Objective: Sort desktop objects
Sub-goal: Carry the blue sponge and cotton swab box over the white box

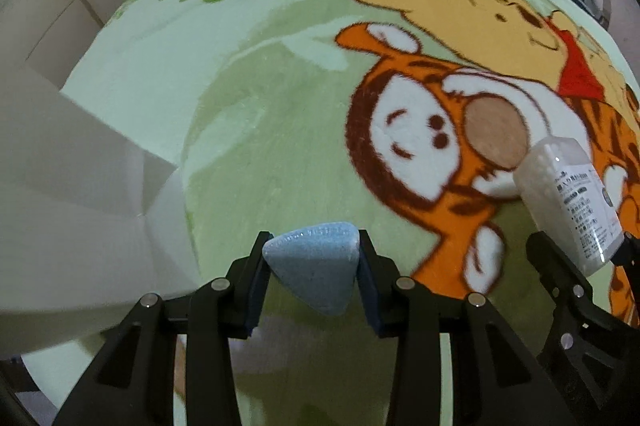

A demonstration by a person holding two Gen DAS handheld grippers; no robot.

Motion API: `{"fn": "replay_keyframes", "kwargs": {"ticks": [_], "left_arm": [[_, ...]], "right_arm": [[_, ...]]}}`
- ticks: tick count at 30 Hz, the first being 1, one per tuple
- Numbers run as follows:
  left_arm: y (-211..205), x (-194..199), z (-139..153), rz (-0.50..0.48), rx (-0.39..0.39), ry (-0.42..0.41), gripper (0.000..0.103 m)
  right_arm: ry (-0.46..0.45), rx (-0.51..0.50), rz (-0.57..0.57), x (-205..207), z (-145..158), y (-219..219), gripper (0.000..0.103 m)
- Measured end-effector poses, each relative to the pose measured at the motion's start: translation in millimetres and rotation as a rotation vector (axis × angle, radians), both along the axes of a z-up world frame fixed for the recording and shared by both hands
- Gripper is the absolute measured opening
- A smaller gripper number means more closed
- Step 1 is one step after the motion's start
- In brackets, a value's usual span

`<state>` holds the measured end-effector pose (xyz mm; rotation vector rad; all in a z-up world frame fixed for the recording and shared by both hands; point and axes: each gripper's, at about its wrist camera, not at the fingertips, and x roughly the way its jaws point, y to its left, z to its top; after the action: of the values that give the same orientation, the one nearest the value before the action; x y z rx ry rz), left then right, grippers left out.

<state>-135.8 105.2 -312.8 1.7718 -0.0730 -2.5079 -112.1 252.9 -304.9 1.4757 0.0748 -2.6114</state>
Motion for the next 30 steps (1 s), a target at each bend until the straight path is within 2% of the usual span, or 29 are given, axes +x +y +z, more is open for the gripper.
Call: {"fn": "replay_keyframes", "kwargs": {"ticks": [5, 11, 19, 23, 30], "left_arm": [[-5, 22, 45, -0.005, 0.026, 0.048, 0.041], [-30, 44, 120, 0.0, 0.043, 0.138, 0.041], [-105, 89, 196, 0.053, 0.052, 0.209, 0.041], [-150, 105, 207, 0.103, 0.046, 0.205, 0.041], [-209, 105, 199, 0.184, 0.041, 0.157, 0.041]], "right_arm": [[0.046, -0.013, -0.019, 18, 39, -6, 0.064], [0.115, -0.017, -0.006, 37, 101, -26, 0.064], [0.171, -0.059, 0.058, 65, 168, -83, 0.064], [0.181, -0.083, 0.117, 78, 184, -126, 0.064], [0.171, -0.102, 0.204, 84, 190, -193, 0.064]]}}
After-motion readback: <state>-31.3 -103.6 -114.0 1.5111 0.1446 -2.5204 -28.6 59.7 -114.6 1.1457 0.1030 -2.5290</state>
